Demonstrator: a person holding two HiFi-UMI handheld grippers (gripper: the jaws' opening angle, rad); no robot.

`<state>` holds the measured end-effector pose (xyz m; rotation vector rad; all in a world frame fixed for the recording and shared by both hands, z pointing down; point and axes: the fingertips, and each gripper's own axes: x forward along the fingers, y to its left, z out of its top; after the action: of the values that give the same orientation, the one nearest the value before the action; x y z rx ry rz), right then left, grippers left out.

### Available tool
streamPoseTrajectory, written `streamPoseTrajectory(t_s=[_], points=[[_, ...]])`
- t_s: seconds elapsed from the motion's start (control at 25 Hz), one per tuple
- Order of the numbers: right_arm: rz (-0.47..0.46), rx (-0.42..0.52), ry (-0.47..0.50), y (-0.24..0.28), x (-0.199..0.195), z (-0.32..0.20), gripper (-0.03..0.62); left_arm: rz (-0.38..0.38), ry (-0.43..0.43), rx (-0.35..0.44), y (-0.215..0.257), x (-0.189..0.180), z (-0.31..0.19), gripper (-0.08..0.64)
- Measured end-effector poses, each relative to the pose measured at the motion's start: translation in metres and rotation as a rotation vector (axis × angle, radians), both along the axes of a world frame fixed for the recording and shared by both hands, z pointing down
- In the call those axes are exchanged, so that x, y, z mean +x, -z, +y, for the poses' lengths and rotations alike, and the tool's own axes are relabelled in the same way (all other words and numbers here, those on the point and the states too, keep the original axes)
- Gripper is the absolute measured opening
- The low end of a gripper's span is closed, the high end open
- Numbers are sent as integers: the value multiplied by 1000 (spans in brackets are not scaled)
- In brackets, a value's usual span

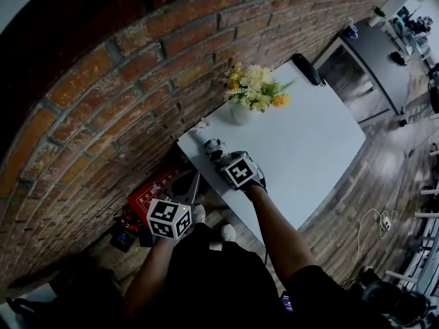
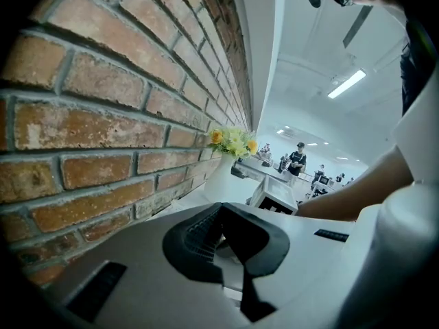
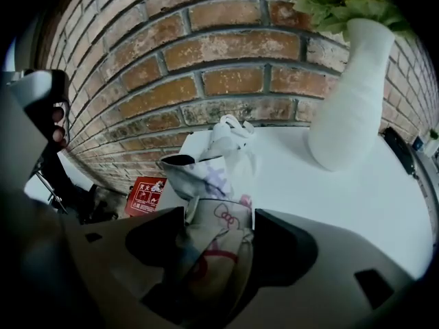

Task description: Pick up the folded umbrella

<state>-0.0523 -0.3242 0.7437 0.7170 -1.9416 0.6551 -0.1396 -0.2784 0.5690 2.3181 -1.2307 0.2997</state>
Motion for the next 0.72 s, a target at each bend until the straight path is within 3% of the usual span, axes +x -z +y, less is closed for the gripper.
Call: streamPoseTrajectory(t_s=[0.28, 0.72], points=[[25, 32, 48, -4, -3, -3, 313, -2, 12, 6, 4, -2, -3, 11], [6, 88, 24, 9, 4, -4, 284, -9, 34, 30, 14, -3, 2, 11]])
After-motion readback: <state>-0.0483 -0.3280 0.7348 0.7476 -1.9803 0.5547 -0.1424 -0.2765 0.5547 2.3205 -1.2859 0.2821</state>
